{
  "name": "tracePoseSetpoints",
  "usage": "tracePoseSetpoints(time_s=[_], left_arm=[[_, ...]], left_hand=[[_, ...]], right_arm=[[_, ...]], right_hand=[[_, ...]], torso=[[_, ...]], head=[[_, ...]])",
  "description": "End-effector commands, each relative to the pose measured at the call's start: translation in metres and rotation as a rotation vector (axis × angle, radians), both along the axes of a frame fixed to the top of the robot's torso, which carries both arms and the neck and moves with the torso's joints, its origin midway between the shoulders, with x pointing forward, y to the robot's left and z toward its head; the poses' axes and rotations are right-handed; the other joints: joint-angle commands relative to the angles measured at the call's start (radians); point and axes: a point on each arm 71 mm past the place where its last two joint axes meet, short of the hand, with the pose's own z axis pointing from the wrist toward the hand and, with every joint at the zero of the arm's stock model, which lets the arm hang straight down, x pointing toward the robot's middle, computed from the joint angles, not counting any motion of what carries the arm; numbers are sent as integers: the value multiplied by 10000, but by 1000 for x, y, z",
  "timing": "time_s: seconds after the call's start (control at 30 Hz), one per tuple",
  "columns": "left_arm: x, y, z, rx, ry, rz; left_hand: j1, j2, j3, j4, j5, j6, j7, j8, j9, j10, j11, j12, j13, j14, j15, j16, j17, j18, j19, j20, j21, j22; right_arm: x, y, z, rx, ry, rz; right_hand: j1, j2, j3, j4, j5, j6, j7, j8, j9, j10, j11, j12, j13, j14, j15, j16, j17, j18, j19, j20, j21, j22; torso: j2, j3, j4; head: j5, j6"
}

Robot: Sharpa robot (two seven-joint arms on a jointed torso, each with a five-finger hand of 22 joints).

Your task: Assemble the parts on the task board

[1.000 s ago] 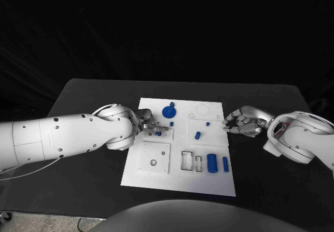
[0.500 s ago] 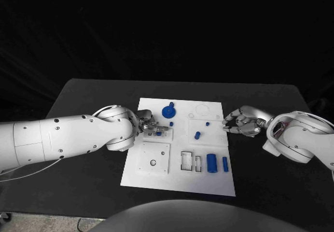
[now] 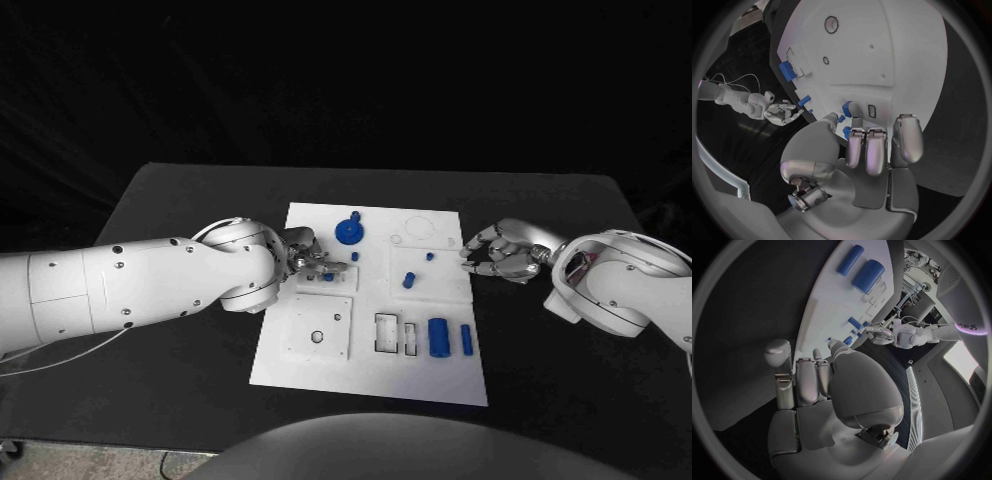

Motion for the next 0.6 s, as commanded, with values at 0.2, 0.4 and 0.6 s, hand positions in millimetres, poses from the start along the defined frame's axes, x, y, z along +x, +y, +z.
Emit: tracePoseSetpoints(time_s=[0.2,0.4,0.6], left_arm=[[-2,1,8,-62,-83,50],[8,5,40,50,-688,5],[21,13,75,527,-964,-143]], left_hand=[[329,-77,-122,-7,166,64,-80,171,91,1028,-127,23,2634,1049,-86,24,2633,-78,180,-2,132,1311],[861,-263,-221,-83,154,61,-129,264,180,1028,-179,23,2634,1049,-135,24,2633,-109,299,-56,208,1410],[1091,-357,-368,-36,-170,19,-125,276,205,1028,-183,23,2634,1049,-147,24,2633,-140,405,-74,283,1500]], right_arm=[[1,0,1,71,-143,-5],[2,4,5,413,-698,24],[2,11,16,1064,-1764,166]], right_hand=[[67,-34,69,23,61,91,3,-69,-15,-56,19,-33,111,-40,27,-40,1,100,-50,-23,-63,-3],[-116,-82,49,134,64,186,-23,-67,-43,352,-7,304,409,239,-10,463,433,-29,381,-52,685,328],[-602,-91,-61,421,53,578,-209,-39,-71,929,-217,557,573,421,-203,-25,-146,-414,1441,-220,2811,1220]], torso=[[-1,3,-11],[17,2,6],[70,8,-44]], head=[[57,2],[72,2],[173,2]])
